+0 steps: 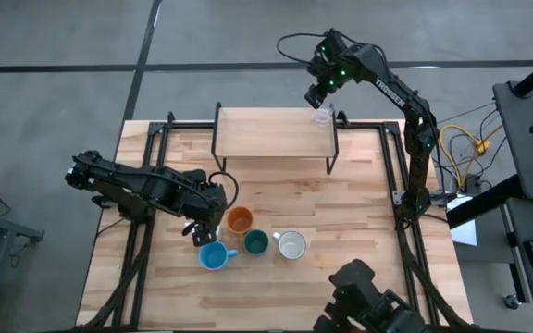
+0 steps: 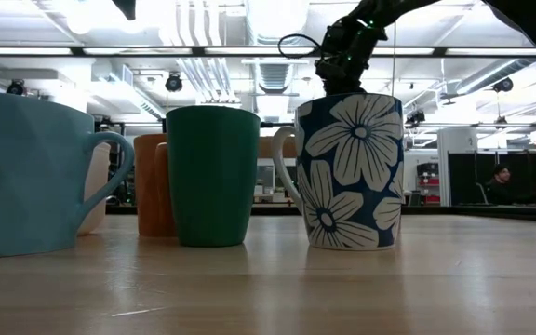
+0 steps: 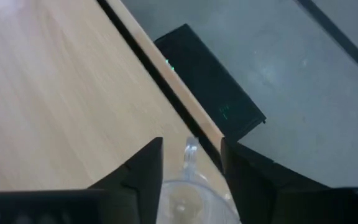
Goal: Stack small to large cups/mugs on shelf
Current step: Put the white mug on the shelf
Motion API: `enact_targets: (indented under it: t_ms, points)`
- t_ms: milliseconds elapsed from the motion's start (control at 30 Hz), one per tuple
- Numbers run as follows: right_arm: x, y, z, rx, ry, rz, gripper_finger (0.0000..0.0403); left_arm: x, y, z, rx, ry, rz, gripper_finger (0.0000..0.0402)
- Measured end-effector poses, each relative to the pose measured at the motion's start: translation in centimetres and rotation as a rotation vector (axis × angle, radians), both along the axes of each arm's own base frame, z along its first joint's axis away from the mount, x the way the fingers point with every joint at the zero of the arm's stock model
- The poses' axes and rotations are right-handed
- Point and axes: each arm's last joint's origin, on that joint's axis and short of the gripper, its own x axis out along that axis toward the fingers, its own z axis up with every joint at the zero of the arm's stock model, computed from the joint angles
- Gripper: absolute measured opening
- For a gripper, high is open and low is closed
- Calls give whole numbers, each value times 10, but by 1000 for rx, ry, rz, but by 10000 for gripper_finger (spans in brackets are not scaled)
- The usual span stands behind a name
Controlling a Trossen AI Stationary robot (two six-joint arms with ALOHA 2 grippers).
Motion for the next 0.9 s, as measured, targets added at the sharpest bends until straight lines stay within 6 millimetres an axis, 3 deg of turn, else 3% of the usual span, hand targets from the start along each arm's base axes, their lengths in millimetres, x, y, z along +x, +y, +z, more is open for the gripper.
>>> enact_targets:
  t_ms: [100, 233, 400, 567, 900]
  points:
    - [1, -1, 11, -33, -43, -19, 177, 0, 0, 0, 0, 0, 0, 278]
    - [-2, 2, 40, -94, -126, -45, 191, 0, 0, 0, 1, 2, 0, 278]
    - [-9, 21, 75, -86, -253, -96, 196, -2, 1, -1, 8, 23, 0, 278]
    - [-2, 65, 78, 59, -236, 15, 196, -6, 2, 0, 8, 37, 14, 278]
    - [57, 185, 65, 203, -122, 319, 196, -18, 6, 2, 23, 17, 26, 278]
